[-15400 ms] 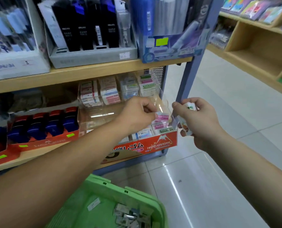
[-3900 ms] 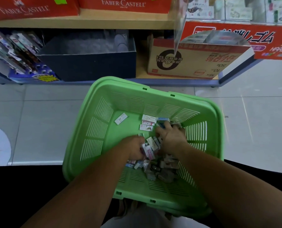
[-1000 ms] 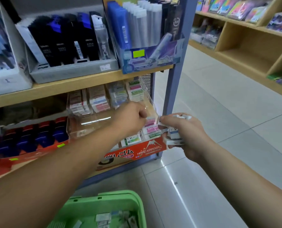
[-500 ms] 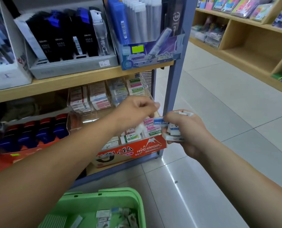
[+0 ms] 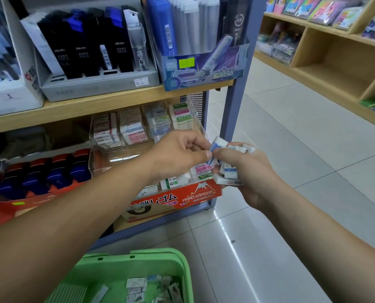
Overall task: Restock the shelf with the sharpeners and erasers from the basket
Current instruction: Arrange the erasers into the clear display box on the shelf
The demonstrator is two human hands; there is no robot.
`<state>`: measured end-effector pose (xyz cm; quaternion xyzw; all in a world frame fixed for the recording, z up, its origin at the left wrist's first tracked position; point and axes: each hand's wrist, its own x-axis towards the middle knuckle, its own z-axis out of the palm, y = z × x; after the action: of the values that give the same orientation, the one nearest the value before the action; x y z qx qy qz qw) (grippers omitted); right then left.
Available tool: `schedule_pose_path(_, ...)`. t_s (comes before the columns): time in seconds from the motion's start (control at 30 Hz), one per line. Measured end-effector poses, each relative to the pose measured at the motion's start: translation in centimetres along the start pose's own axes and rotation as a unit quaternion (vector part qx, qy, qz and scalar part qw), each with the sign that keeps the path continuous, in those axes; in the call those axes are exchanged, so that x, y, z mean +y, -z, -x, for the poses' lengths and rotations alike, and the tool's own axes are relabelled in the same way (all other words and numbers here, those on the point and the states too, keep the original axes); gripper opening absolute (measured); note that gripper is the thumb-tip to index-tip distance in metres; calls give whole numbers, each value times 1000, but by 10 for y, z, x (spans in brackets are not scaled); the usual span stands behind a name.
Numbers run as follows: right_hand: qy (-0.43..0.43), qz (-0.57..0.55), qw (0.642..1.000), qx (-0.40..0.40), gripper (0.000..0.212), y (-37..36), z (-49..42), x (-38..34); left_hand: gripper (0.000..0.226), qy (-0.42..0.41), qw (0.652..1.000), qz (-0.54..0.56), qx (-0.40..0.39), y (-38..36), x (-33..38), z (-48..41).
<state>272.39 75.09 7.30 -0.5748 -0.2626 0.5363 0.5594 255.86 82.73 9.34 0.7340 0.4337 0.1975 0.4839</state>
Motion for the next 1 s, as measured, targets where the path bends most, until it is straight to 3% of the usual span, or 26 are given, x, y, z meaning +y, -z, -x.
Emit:
schedule_pose_path(0.1,20,98,995,-1,24,7,-1,-1,46,-33,996,-86,-9,2,2,0)
schedule_pose_path(0.17,18,151,988,-30,26,12,0,-2,59,-49,990,-118,-64,6,6,2)
schedule_pose_path(0.27,16,163,985,-50,31,11,1,-1,41,-53,984,-142,-91,8,7,3)
schedule_pose_path(0.37,18,112,994,2,37,11,-2,1,25,-24,996,-89,-11,6,1,0)
schedule_pose_path(0.47,-9,45,999,28,48,12,-2,-2,23,29,993,-101,60,-5,-13,-4)
schedule_pose_path(0.57,-58,33,998,1,50,14,1,-4,23,60,985,-157,31,-13,-25,-11)
schedule_pose_path(0.67,-106,22,993,-49,46,17,1,-2,17,40,976,-214,22,-14,-28,-13)
schedule_pose_path(0.73,-114,20,991,-69,42,17,1,0,19,11,983,-167,78,-12,-22,-11)
schedule_pose_path(0.8,-106,36,991,-76,32,15,3,0,27,41,990,-30,131,-8,-15,-10)
schedule_pose_path(0.9,-100,60,986,-116,26,6,5,2,26,102,982,111,116,-3,-10,-2)
schedule_pose_path(1.0,-110,71,977,-167,34,-10,8,4,22,70,979,157,112,-1,-14,7)
